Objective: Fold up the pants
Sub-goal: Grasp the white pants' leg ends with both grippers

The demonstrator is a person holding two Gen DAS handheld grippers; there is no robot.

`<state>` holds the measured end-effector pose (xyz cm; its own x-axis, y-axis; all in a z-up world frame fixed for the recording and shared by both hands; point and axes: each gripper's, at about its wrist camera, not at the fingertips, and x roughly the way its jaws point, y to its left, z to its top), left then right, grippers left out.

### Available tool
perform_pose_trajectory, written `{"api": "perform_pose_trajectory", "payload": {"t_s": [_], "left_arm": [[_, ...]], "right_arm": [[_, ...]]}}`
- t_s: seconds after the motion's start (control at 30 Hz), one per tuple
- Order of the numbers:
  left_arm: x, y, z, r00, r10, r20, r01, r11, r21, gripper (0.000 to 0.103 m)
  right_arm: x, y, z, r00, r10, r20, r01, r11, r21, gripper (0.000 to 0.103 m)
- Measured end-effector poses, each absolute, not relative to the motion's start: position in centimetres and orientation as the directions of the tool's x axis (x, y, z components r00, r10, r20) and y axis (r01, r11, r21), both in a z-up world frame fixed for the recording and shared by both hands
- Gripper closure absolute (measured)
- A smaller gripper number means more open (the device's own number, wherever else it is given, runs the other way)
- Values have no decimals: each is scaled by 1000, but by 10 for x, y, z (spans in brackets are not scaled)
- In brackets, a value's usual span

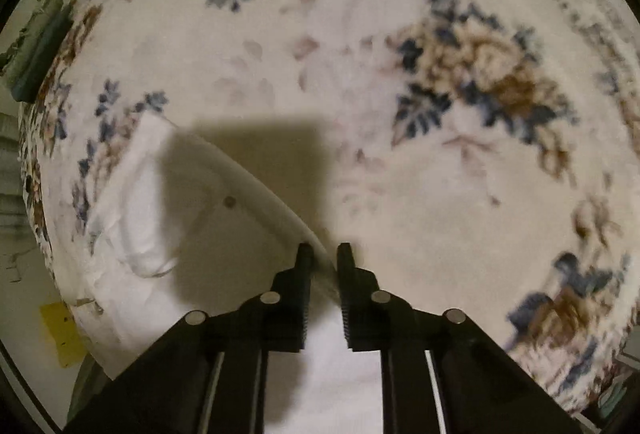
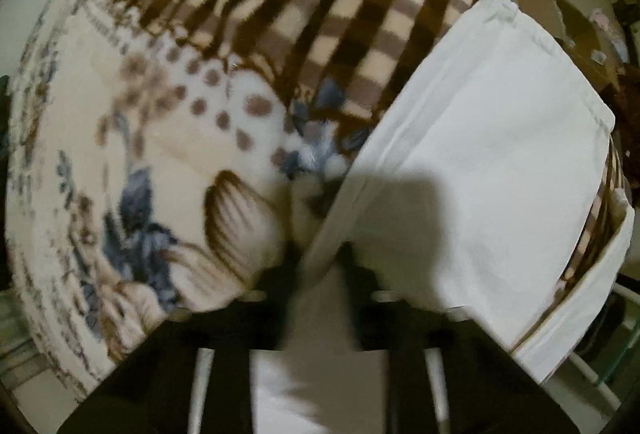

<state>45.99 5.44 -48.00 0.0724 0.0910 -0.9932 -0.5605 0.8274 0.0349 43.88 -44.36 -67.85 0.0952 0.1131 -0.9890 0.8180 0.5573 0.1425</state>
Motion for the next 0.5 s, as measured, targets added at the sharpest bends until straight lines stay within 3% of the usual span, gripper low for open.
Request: {"api": "perform_pose_trajectory", "payload": {"t_s": [0.23,0.37,0.5], "left_arm": [[372,61,-404,236,42,-971,-554,827,-99,99],[339,70,-396,298,42,-954,-537,833,-131,101],[270,73,-414,232,55,-971,-518,852,-76,101]], "right_arm": [[390,-433,-618,192,139,-971,727,645,236,98],[324,-437,-578,210,202,-957,700,652,291,98],[247,-436,-567,181,240,-954,664,686,299,98]]}}
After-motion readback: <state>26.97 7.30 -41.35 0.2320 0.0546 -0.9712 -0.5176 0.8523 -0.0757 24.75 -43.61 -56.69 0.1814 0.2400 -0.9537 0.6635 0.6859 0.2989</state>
